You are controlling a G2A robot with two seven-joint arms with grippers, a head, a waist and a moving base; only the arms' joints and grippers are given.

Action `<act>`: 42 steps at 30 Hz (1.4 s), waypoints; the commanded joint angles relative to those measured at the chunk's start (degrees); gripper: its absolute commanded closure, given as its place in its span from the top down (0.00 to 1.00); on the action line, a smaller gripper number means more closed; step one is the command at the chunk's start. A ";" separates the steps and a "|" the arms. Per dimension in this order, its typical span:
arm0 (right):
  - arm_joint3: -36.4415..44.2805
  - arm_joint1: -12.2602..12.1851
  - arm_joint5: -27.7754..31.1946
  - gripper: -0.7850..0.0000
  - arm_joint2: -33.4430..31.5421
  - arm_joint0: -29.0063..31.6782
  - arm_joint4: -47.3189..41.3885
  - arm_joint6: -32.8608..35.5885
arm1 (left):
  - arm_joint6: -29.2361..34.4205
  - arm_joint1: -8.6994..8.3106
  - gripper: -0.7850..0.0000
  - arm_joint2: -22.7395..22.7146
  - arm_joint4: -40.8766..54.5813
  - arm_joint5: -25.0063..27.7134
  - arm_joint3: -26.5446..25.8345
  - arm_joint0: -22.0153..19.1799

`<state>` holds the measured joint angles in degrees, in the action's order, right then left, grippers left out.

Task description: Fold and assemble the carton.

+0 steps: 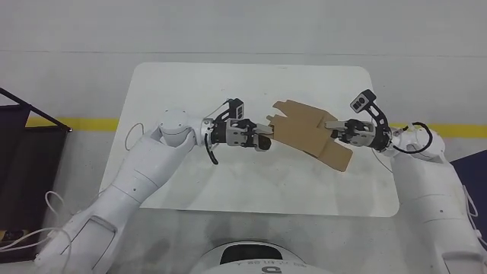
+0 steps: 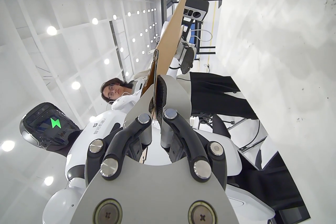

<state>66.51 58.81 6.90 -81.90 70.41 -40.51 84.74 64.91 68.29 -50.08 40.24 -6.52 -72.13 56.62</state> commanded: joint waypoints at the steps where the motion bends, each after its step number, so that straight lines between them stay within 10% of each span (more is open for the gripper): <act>1: 0.22 -0.06 0.08 0.00 -0.07 0.20 0.02 0.00 | -0.03 0.09 0.42 0.12 -0.01 0.04 -0.14 -0.05; 26: 1.73 -0.74 2.22 0.00 0.17 1.56 3.99 -4.03 | -2.93 2.10 0.41 2.86 -2.24 0.77 0.32 -3.06; 30: 1.70 -0.80 2.41 0.00 0.41 1.64 4.49 -4.47 | -2.54 2.06 0.27 2.60 -2.79 0.89 0.63 -2.92; 32: 1.65 -0.85 2.40 0.00 0.64 1.64 4.85 -4.22 | -2.60 1.97 0.00 2.31 -3.35 0.94 0.86 -2.81; 42: 1.31 -1.09 3.02 0.00 2.08 1.33 8.26 -3.85 | -1.44 1.78 0.00 1.39 -4.01 1.48 2.21 -2.02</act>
<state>67.69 57.72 9.83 -79.92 71.75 -32.40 80.94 63.39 70.05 -48.68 36.11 -5.06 -69.94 54.54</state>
